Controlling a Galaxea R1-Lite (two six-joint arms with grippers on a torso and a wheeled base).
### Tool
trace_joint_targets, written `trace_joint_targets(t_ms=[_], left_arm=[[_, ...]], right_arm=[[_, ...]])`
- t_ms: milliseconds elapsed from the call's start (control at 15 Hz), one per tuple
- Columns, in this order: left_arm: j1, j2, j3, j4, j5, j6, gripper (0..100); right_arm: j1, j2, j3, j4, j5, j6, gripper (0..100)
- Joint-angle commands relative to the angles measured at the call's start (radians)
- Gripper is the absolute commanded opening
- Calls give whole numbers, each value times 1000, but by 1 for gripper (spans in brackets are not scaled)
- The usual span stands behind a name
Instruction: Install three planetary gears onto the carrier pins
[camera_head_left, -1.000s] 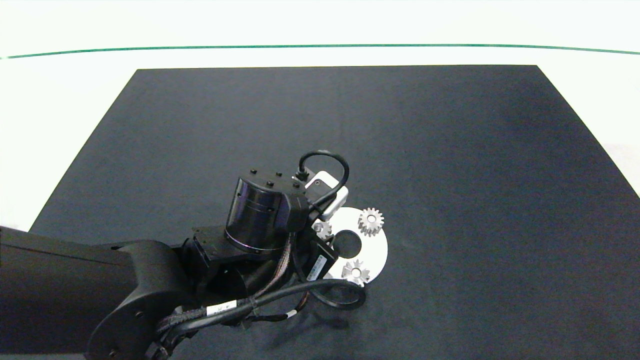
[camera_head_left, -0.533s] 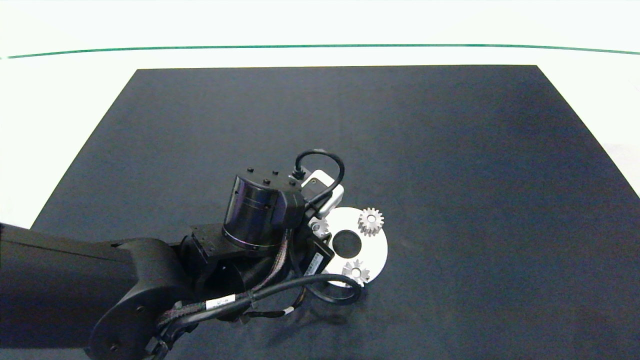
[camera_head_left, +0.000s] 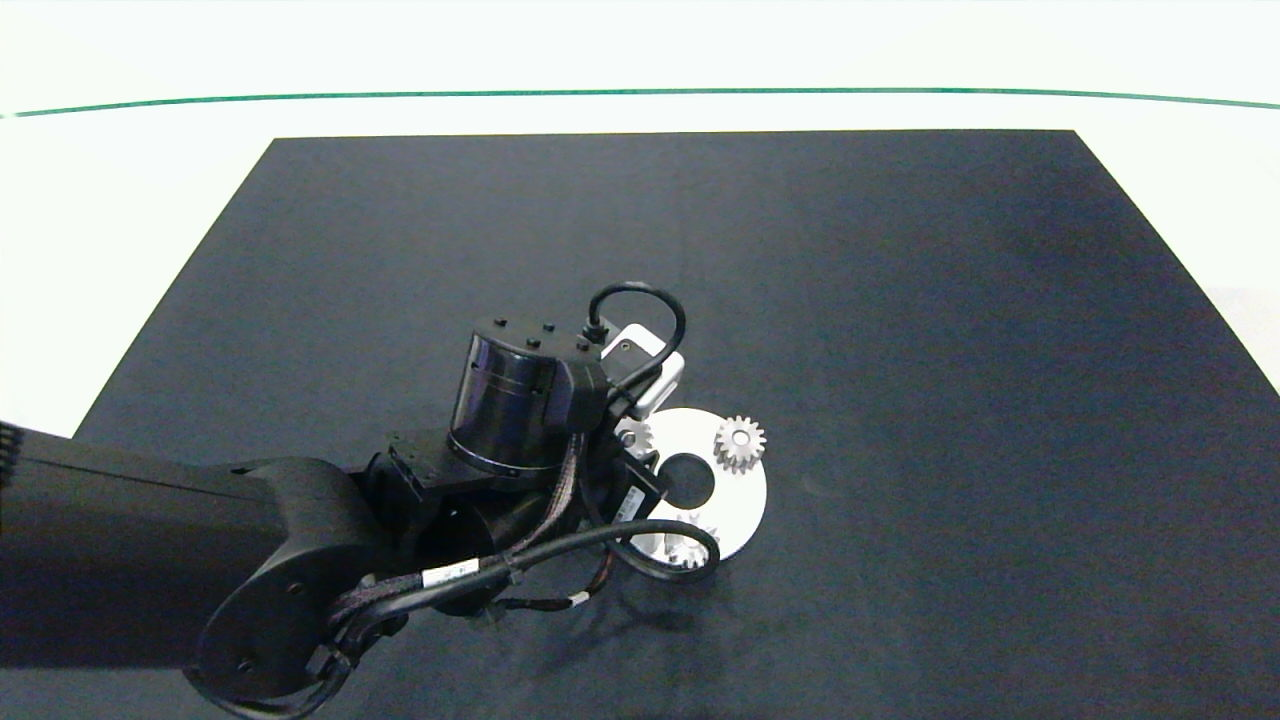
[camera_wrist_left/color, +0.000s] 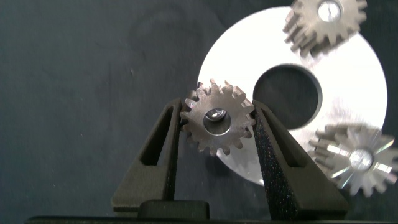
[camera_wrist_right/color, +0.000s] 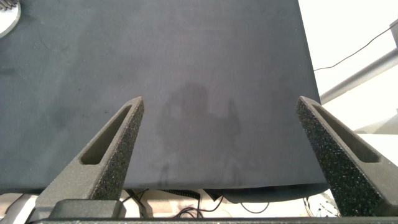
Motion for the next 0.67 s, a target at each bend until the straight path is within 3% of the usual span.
trace_joint_targets(t_ms=[67, 467, 533, 667], left_arm=[[-1, 18, -11, -3, 2, 7, 13], [0, 18, -11, 11, 2, 9, 13], [0, 16, -11, 19, 2, 9, 100], [2, 13, -11, 19, 2, 10, 100]], right_arm=[[1, 1, 1, 3, -2, -1, 100], [1, 1, 1, 3, -2, -1, 100], [1, 1, 1, 3, -2, -1, 100], [1, 1, 1, 3, -2, -1, 100]])
